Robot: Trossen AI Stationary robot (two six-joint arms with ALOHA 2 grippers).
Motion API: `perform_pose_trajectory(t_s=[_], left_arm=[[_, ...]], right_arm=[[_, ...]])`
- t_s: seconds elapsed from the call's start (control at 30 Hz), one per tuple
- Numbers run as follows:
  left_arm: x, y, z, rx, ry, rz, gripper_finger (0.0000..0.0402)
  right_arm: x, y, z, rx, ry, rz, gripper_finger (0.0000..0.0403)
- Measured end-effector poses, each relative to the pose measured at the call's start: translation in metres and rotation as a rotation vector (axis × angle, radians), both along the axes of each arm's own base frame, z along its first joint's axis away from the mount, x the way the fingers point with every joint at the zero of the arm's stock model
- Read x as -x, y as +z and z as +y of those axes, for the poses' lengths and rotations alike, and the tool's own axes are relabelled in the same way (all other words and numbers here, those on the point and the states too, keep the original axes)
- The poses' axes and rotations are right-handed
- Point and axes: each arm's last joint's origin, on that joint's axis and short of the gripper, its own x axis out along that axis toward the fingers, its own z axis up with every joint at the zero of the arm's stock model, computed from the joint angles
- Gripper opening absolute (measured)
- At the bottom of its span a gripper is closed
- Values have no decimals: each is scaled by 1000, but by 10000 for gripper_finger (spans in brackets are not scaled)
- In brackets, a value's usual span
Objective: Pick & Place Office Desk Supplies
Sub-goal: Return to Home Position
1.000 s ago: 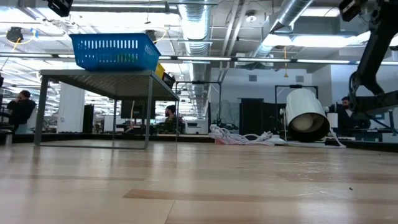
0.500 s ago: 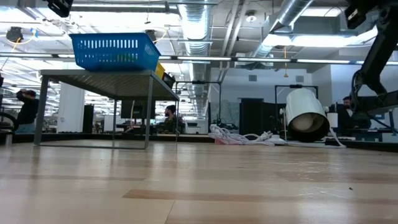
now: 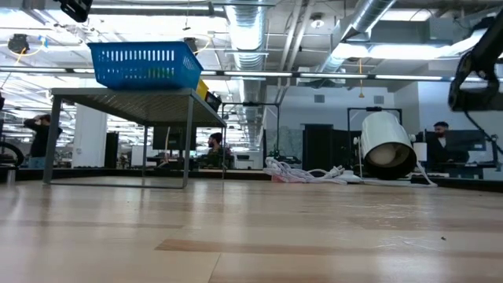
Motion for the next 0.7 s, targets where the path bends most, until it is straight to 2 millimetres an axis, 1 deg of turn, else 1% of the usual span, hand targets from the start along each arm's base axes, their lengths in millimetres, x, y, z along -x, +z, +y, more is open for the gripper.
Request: perform_pose_trajectory(t_s=[0.1,0.2,0.27,0.37,0.47,0.57,0.7], left_arm=[[0,0,0,0,0,-1,76],[0,0,0,0,0,-1,76],[0,0,0,1,0,-1,76],[0,0,0,1,0,-1,76],[0,0,0,1,0,-2,76],[0,0,0,0,0,-3,76],[0,0,0,-1,0,-5,76]], right_arm=[[-7,0,15,-9,-18,15,71],[-15,1,27,-14,17,10,71],[-22,2,33,-21,30,8,71],[-36,0,39,-1,-11,23,71],[-49,-2,38,16,-50,35,71],[-60,-2,28,-8,-91,37,71],[-75,-3,15,-8,-69,50,71]])
